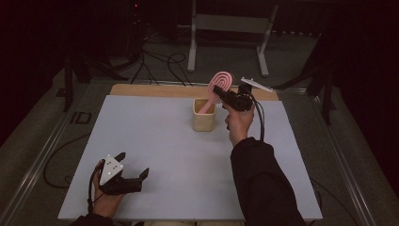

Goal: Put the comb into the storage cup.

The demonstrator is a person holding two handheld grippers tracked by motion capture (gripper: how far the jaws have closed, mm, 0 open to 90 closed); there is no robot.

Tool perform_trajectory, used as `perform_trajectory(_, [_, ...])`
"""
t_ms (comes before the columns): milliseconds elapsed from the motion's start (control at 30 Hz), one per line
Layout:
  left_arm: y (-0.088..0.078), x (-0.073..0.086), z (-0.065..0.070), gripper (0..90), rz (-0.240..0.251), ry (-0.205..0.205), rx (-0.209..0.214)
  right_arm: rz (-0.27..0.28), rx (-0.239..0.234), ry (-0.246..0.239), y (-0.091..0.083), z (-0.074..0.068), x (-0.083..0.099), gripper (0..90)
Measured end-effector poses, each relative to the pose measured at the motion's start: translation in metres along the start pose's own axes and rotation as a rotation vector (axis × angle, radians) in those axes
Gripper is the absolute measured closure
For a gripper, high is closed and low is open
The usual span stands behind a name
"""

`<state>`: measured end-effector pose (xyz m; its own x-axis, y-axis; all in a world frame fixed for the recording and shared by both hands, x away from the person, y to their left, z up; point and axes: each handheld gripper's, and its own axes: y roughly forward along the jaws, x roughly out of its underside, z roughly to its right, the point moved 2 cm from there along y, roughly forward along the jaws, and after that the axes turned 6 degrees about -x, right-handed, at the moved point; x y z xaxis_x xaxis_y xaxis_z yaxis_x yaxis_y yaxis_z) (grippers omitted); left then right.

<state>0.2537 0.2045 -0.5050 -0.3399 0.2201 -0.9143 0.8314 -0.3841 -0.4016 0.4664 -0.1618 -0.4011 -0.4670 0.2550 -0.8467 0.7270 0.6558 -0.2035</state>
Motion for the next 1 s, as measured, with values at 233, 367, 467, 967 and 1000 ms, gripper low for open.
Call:
perform_trajectory(233, [0.000, 0.000, 0.000, 0.1, -0.002, 0.002, 0.000, -0.009, 0.001, 0.009, 0.002, 0.002, 0.008, 62.0])
perform_trajectory(367, [0.000, 0.000, 0.000, 0.1, -0.002, 0.002, 0.000, -0.018, 0.003, 0.022, 0.002, 0.005, 0.014, 61.6])
perform_trajectory(467, [0.000, 0.000, 0.001, 0.1, -0.002, 0.003, -0.001, -0.031, 0.000, 0.020, 0.003, 0.007, 0.019, 61.3])
perform_trajectory(967, [0.000, 0.000, 0.000, 0.1, -0.001, 0.004, 0.000, -0.065, -0.037, 0.004, 0.015, -0.004, 0.031, 58.6])
perform_trajectory(1000, [0.000, 0.000, 0.000, 0.1, -0.001, 0.003, 0.000, -0.065, -0.039, 0.004, 0.015, -0.004, 0.031, 58.5])
